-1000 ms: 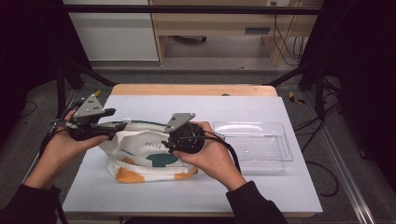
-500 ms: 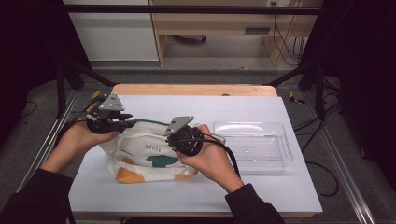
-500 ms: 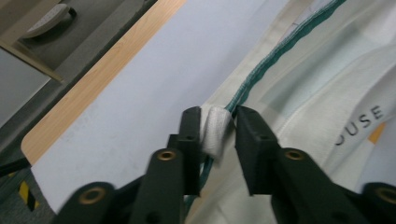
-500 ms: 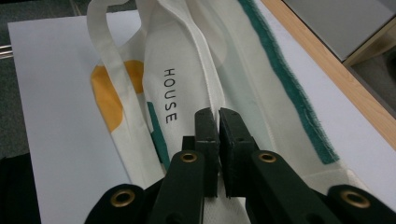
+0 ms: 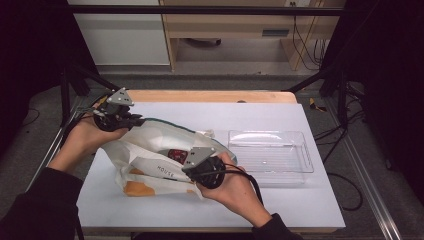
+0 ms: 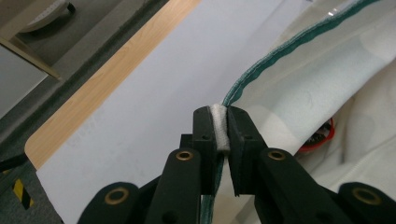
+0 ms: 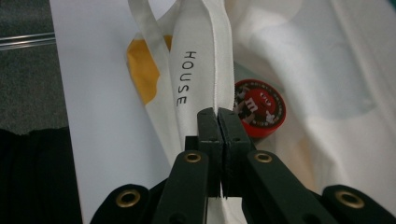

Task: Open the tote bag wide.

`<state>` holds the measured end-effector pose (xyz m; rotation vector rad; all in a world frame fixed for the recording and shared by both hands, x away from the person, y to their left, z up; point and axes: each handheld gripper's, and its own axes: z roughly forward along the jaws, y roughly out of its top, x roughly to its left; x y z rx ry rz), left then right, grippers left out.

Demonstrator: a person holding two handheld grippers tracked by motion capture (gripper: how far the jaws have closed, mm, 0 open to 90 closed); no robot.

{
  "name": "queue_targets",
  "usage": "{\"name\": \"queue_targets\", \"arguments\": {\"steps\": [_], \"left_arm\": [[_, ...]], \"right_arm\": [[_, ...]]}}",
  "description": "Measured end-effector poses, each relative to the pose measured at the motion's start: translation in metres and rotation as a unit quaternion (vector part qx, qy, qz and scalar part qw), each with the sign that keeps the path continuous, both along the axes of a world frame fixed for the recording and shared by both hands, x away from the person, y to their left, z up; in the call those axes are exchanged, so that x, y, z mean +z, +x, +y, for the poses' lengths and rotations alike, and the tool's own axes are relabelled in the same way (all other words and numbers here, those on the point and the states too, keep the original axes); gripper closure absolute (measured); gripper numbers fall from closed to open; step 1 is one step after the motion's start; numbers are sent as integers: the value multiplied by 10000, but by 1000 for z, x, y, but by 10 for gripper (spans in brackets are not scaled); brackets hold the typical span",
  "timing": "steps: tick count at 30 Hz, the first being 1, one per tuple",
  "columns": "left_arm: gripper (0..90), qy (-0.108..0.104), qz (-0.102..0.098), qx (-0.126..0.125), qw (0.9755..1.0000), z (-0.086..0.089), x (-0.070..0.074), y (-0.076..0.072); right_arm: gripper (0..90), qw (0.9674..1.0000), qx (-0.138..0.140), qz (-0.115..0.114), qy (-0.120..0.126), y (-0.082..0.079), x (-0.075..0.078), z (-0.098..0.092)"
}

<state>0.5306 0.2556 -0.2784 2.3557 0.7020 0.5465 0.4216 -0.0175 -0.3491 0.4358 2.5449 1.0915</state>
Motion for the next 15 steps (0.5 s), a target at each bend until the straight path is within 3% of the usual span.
{"name": "queue_targets", "arguments": {"steps": [4,8,15], "left_arm": [[826,-108,-47,39,9999,3,1,7],[826,-36,-99,41,9999,2,-3,9],[827,-107,-287,277,9991,9,-9,18]], "right_arm": [[895,10000,42,73,49,-12,-15,-11],[895,9998,62,91,154,-19,-26,-16],[896,9998,123,78,156,-32,-33,-18]]}}
